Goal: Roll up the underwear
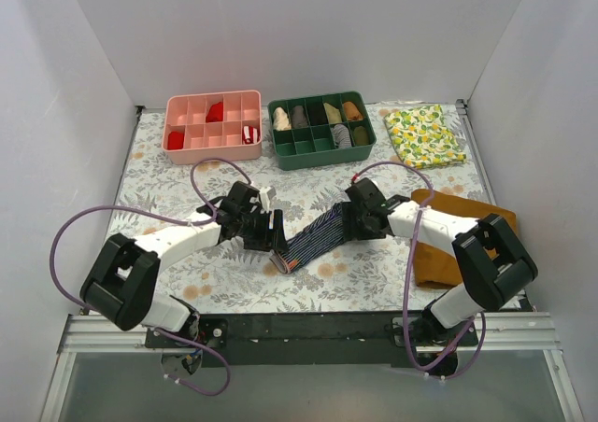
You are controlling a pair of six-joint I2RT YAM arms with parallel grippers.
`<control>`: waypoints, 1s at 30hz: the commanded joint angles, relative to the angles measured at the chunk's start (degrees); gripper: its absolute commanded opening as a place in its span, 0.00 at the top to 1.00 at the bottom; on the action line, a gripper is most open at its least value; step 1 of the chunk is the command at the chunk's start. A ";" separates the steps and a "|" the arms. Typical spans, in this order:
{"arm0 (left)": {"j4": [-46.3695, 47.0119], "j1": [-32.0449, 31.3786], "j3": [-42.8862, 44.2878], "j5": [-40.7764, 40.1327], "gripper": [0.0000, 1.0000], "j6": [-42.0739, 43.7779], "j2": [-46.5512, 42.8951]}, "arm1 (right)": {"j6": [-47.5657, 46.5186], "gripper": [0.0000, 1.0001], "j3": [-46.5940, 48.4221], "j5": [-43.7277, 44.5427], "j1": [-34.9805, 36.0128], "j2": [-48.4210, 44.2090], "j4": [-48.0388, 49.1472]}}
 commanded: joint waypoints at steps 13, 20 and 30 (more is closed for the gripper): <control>1.53 -0.25 0.54 -0.88 0.36 0.33 -1.98 | -9.37 0.30 4.08 -4.95 -4.43 -0.62 4.67; 3.55 -0.25 1.42 1.23 0.37 0.42 0.66 | -5.68 0.32 0.49 -10.75 -4.43 -7.82 3.79; 5.22 -0.25 1.51 2.28 0.51 -0.37 0.58 | -4.01 0.33 -2.95 -11.55 -4.43 -13.90 2.56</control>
